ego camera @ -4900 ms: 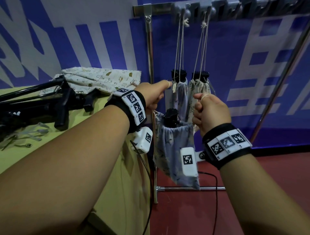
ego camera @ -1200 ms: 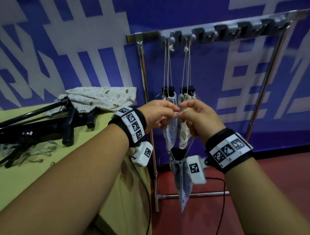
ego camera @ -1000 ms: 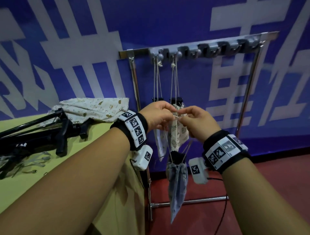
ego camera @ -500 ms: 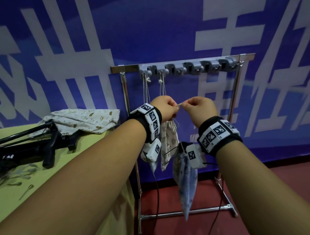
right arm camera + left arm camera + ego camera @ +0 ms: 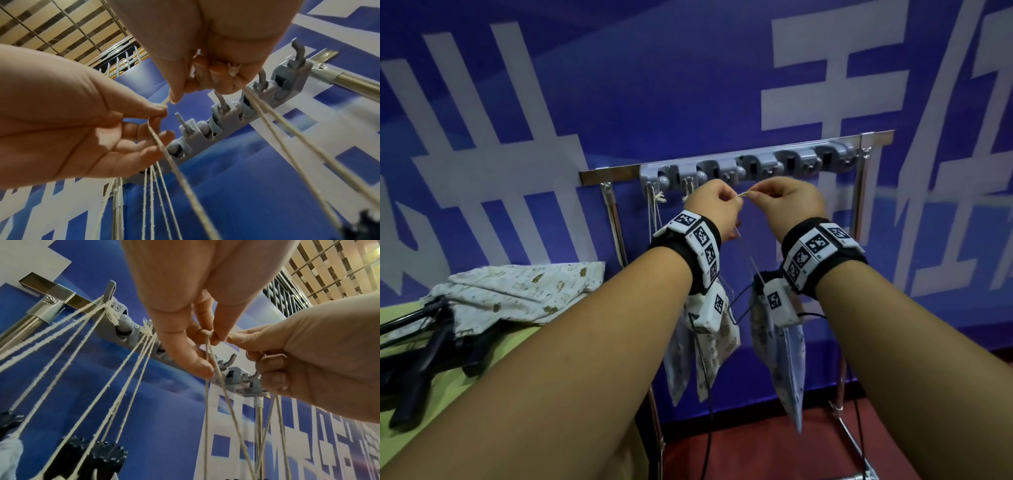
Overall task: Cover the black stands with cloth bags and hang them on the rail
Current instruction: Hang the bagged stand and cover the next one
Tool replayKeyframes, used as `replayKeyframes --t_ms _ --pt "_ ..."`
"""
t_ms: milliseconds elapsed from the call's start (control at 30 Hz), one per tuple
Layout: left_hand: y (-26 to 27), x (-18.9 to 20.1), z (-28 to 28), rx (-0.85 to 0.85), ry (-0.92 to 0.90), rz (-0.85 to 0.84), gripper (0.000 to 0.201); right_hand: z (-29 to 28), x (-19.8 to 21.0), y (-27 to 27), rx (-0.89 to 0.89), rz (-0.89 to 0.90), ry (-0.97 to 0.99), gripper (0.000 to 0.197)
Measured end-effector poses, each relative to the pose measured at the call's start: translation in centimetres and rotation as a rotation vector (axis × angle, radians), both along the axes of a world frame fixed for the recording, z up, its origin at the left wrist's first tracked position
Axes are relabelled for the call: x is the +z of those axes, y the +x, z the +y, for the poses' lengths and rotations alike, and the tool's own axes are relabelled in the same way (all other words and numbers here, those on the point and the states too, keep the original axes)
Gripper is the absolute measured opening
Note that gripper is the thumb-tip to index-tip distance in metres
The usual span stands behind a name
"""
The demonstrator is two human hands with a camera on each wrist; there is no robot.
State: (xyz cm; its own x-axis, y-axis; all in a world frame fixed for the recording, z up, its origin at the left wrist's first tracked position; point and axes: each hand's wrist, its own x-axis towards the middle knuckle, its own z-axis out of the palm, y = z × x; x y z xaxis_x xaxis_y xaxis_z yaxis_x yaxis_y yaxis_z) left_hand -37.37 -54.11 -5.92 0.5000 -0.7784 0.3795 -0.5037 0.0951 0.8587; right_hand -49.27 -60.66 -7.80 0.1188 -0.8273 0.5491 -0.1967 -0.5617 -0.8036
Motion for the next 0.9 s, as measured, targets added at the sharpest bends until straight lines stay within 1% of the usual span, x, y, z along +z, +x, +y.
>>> replayKeyframes --t_ms 133,200,233,300,367,433,533,600,733,833,900 --pt "1.0 0.5 -1.6 0.077 -0.093 0.060 0.011 -1.9 0.4 2.0 0.017 -0.054 -0.006 0.005" --pt "1.6 0.9 -2.2 0.092 -0.120 0.070 0.012 -2.6 0.7 2.7 0.035 -0.101 0.006 0.008" --pt "1.8 1.2 -2.6 0.107 -0.131 0.053 0.012 -2.9 1.0 3.0 0.055 -0.128 0.023 0.010" --pt "2.2 1.7 -3.3 0.153 -0.141 -0.037 0.014 -3.4 1.3 3.4 0.067 -0.140 0.033 0.010" --pt "2.4 2.0 -3.7 0.181 -0.145 -0.136 0.014 -3.9 1.4 3.7 0.045 -0.137 0.024 0.006" --pt "2.5 2.3 -4.2 0.187 -0.150 -0.179 0.014 -4.2 1.6 3.8 0.028 -0.142 0.025 0.005" --pt "2.8 2.4 -5.1 0.211 -0.132 -0.188 0.013 -4.7 1.9 4.1 0.006 -0.130 0.029 0.007" --pt "3.1 2.6 -5.6 0.222 -0.120 -0.185 0.013 -4.7 2.2 4.2 -0.006 -0.092 0.019 0.008" --pt "3.6 2.0 -6.1 0.216 -0.043 -0.207 0.017 -4.9 1.8 4.6 -0.016 -0.030 0.052 0.010" --pt "3.4 1.6 -5.9 0.191 0.030 -0.247 0.017 -4.4 0.8 4.8 -0.014 -0.063 0.091 0.008" --pt "3.2 1.5 -5.5 0.161 0.093 -0.288 0.017 -3.9 0.4 4.4 -0.020 -0.030 0.106 0.018"
